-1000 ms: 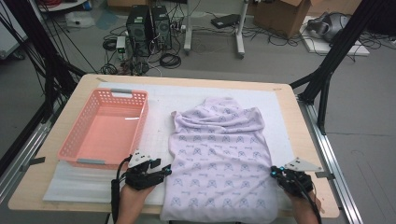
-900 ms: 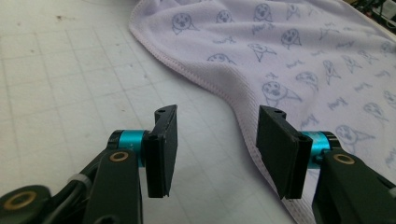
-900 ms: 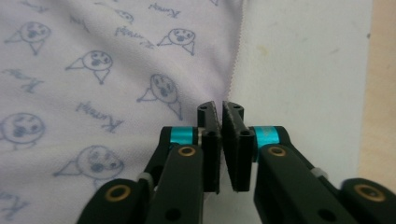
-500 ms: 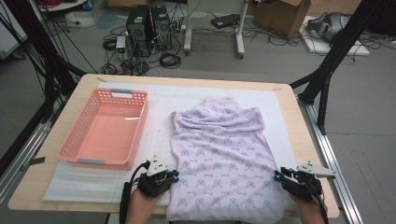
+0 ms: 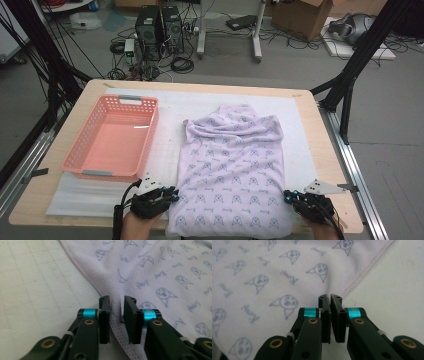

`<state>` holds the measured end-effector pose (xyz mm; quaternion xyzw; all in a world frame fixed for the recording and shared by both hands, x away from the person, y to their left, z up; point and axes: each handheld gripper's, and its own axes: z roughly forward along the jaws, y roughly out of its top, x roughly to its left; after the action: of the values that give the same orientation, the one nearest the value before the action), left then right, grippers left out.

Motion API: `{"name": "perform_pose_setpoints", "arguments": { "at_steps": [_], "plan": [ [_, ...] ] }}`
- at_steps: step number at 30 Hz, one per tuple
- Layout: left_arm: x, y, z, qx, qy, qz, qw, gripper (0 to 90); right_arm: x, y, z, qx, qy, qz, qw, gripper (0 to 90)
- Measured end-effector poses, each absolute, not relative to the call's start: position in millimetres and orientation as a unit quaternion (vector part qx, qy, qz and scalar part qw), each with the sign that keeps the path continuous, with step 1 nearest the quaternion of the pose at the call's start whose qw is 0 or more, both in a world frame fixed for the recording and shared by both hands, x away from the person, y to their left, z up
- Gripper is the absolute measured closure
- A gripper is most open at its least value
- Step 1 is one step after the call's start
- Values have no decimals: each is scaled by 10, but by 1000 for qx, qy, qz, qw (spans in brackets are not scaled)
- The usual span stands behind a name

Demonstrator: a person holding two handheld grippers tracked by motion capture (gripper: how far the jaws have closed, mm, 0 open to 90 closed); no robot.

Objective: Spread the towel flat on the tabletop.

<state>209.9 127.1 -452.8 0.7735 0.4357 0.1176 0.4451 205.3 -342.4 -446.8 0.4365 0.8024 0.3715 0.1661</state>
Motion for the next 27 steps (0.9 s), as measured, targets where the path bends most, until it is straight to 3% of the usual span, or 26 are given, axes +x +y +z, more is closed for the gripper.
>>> {"name": "perform_pose_setpoints", "arguments": {
  "at_steps": [4,6,9,11,15,17,18,19,21,27],
  "plan": [
    [1951,1320,-4539,778,426,102,449,806,1855,-3588,-4411,445,810,343,167,877],
    [1913,1333,-4519,775,428,104,453,682,1748,-3691,-4411,454,806,345,160,875],
    [1953,1338,-4487,755,437,116,475,549,1682,-3778,-4419,460,797,363,146,784],
    [2021,1312,-4490,747,443,122,480,526,1692,-3784,-4413,464,785,381,150,696],
    [2197,1173,-4518,755,443,121,468,499,1765,-3761,-4382,473,767,394,179,663],
    [2257,1062,-4550,769,435,117,452,516,1816,-3760,-4387,477,761,397,188,644],
    [2235,1008,-4554,775,427,144,443,545,1840,-3759,-4392,479,759,398,191,634],
    [2206,975,-4552,783,418,170,428,655,1860,-3758,-4397,481,757,398,193,617],
    [2182,993,-4522,789,420,155,421,863,1895,-3753,-4412,485,754,398,195,609],
    [1972,1257,-4476,794,420,156,410,873,1976,-3704,-4442,486,754,400,186,609]
  ]
}}
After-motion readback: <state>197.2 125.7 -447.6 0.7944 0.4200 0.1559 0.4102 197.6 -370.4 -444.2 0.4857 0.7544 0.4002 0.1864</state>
